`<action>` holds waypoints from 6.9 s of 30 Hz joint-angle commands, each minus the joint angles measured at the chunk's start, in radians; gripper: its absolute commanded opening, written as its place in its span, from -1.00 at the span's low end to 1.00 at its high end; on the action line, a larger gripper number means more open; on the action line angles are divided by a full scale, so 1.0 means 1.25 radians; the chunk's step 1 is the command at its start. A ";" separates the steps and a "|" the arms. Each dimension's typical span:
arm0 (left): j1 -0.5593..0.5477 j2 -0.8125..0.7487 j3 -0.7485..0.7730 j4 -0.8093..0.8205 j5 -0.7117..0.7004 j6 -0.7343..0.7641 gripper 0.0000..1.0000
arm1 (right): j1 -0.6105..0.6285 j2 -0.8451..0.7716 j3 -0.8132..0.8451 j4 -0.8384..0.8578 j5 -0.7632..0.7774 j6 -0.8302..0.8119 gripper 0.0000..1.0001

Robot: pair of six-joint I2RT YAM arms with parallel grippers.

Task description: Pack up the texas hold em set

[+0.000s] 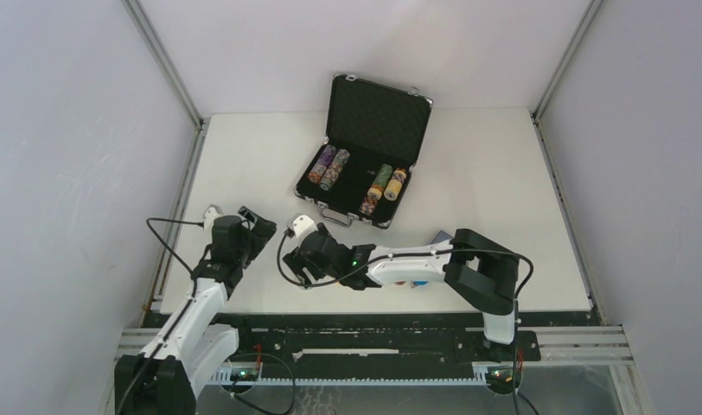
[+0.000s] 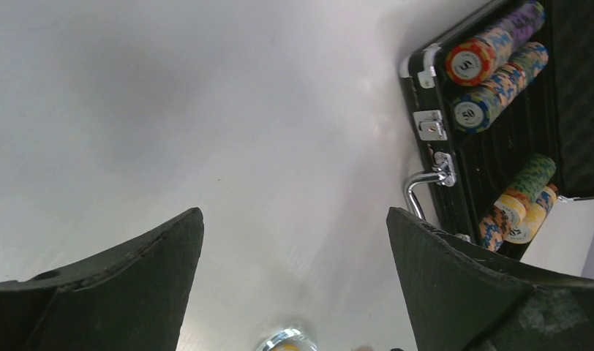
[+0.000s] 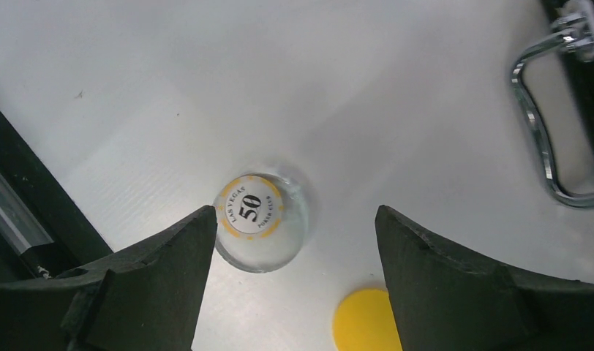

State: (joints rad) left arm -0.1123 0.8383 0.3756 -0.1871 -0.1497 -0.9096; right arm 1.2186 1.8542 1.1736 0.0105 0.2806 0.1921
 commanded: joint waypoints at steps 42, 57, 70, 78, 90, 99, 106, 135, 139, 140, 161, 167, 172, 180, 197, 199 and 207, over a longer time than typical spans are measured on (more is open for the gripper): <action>0.087 -0.017 -0.084 0.088 0.130 -0.024 1.00 | 0.074 0.160 0.113 -0.008 0.032 -0.019 0.11; 0.088 -0.021 -0.088 0.093 0.143 -0.024 1.00 | 0.094 0.175 0.114 -0.024 0.087 -0.038 0.09; 0.088 -0.021 -0.091 0.100 0.153 -0.025 1.00 | 0.096 0.174 0.114 -0.029 0.080 -0.026 0.16; 0.088 -0.021 -0.092 0.104 0.158 -0.026 1.00 | 0.098 0.167 0.114 -0.032 0.089 -0.023 -0.03; 0.088 -0.018 -0.094 0.108 0.165 -0.025 1.00 | 0.099 0.144 0.113 -0.024 0.091 -0.018 -0.17; 0.088 -0.018 -0.096 0.109 0.168 -0.022 1.00 | 0.101 0.124 0.105 -0.009 0.093 -0.020 -0.16; 0.087 -0.019 -0.096 0.110 0.170 -0.021 1.00 | 0.106 0.114 0.091 0.006 0.093 -0.031 -0.21; 0.064 -0.014 -0.099 0.213 0.324 -0.008 0.94 | 0.012 -0.156 -0.139 0.056 -0.015 -0.062 -0.25; -0.001 0.006 -0.084 0.237 0.337 0.000 0.92 | -0.008 -0.235 -0.207 0.063 -0.050 -0.104 -0.23; -0.023 0.017 -0.078 0.243 0.345 0.005 0.93 | -0.012 -0.253 -0.223 0.065 -0.059 -0.116 -0.22; -0.224 0.173 -0.040 0.459 0.605 -0.034 0.30 | -0.108 -0.460 -0.345 0.004 -0.169 -0.189 -0.21; -0.239 0.164 -0.039 0.492 0.631 -0.062 0.30 | -0.108 -0.457 -0.346 0.010 -0.171 -0.188 -0.21; -0.268 0.177 -0.023 0.492 0.638 -0.065 0.31 | -0.103 -0.457 -0.346 0.019 -0.177 -0.189 -0.21; -0.288 0.212 -0.014 0.541 0.665 -0.092 0.31 | -0.097 -0.459 -0.346 0.021 -0.174 -0.189 -0.21; -0.318 0.277 -0.007 0.626 0.702 -0.124 0.16 | -0.089 -0.483 -0.346 0.020 -0.172 -0.189 -0.21; -0.320 0.287 -0.008 0.644 0.708 -0.132 0.14 | -0.089 -0.483 -0.346 0.021 -0.172 -0.189 -0.21; -0.326 0.314 -0.012 0.690 0.725 -0.157 0.03 | -0.088 -0.479 -0.346 0.021 -0.165 -0.189 -0.22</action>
State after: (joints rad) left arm -0.5098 1.2247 0.3054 0.6006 0.7212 -1.0824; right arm 1.1023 1.2827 0.7395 -0.0032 0.0689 -0.0330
